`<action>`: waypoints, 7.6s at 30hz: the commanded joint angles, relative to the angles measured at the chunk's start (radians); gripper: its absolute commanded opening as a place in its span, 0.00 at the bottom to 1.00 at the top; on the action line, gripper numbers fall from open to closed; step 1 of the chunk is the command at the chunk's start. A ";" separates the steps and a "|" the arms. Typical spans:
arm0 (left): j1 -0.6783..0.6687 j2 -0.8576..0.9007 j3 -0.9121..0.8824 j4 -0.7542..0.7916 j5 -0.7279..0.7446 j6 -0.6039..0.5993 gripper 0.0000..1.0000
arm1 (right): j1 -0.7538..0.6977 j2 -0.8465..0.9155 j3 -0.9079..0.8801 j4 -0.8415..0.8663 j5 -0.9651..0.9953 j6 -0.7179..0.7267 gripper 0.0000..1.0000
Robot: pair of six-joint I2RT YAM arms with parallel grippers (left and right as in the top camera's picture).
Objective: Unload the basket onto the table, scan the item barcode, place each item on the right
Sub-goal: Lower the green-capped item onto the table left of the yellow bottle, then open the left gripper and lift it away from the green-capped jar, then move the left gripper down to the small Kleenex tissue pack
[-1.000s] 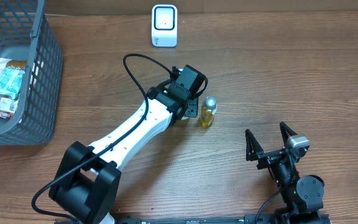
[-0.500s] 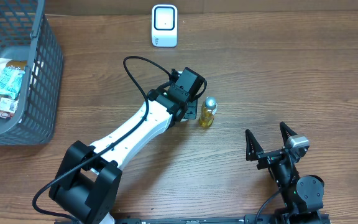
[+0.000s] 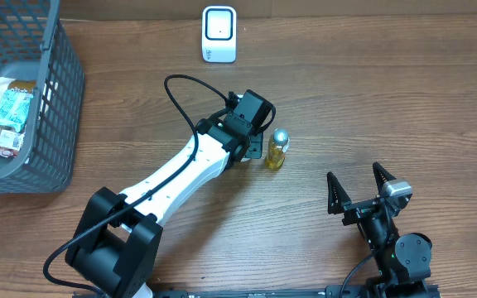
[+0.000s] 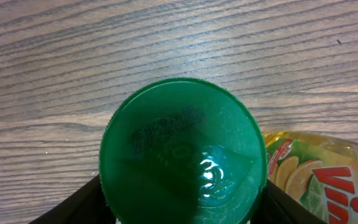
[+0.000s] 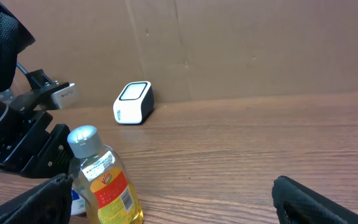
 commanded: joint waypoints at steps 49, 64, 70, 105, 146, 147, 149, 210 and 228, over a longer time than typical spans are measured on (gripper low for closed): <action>0.088 -0.196 0.218 -0.326 0.047 0.104 0.92 | -0.003 -0.012 -0.010 0.003 0.009 -0.003 1.00; 0.087 -0.195 0.217 -0.341 0.048 0.143 0.84 | -0.003 -0.012 -0.011 0.003 0.009 -0.003 1.00; 0.087 -0.193 0.216 -0.342 0.048 0.143 0.84 | -0.003 -0.012 -0.011 0.003 0.009 -0.003 1.00; 0.227 -0.126 0.216 -0.727 -0.269 -0.116 0.76 | -0.003 -0.012 -0.011 0.003 0.009 -0.003 1.00; 0.311 -0.126 -0.250 -0.488 -0.163 -0.167 0.04 | -0.003 -0.012 -0.010 0.003 0.009 -0.003 1.00; 0.319 -0.126 -0.253 -0.475 -0.134 -0.144 0.04 | -0.003 -0.012 -0.011 0.003 0.009 -0.003 1.00; 0.330 -0.126 -0.257 -0.456 -0.097 -0.106 0.04 | -0.003 -0.012 -0.010 0.003 0.009 -0.003 1.00; 0.493 -0.127 -0.136 -0.673 -0.111 -0.183 0.11 | -0.003 -0.012 -0.010 0.003 0.009 -0.003 1.00; 0.623 -0.126 -0.348 -0.399 0.147 -0.021 0.09 | -0.003 -0.012 -0.011 0.003 0.009 -0.003 1.00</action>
